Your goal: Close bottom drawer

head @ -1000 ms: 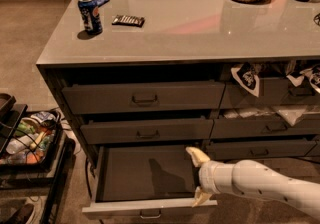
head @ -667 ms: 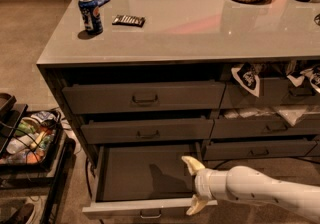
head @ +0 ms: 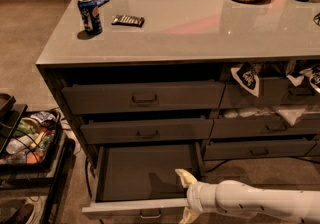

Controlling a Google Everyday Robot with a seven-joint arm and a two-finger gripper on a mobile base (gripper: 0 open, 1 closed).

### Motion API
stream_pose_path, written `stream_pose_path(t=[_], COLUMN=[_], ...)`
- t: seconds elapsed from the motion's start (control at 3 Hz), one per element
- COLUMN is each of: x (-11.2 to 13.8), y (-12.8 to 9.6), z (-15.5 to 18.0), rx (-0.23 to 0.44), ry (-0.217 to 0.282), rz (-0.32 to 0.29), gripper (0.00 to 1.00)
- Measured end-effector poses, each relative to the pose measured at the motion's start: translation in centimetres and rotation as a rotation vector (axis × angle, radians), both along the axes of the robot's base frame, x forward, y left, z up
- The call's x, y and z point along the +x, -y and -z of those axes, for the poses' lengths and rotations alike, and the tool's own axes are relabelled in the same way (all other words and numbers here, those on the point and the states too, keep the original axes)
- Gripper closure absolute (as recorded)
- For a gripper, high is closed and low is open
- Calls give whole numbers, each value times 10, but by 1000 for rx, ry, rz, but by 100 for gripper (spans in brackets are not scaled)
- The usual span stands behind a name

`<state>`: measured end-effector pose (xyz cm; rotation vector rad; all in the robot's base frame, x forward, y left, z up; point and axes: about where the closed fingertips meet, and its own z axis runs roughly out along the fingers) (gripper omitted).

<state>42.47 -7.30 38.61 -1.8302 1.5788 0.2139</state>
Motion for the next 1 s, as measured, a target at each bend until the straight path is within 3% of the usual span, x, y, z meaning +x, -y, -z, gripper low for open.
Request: stream_pose_path(t=[0.33, 1.0], x=[2, 16], y=[-1, -12], z=[9, 67], rx=[27, 52], ry=[-25, -120], rz=[-7, -31], gripper=[0, 0])
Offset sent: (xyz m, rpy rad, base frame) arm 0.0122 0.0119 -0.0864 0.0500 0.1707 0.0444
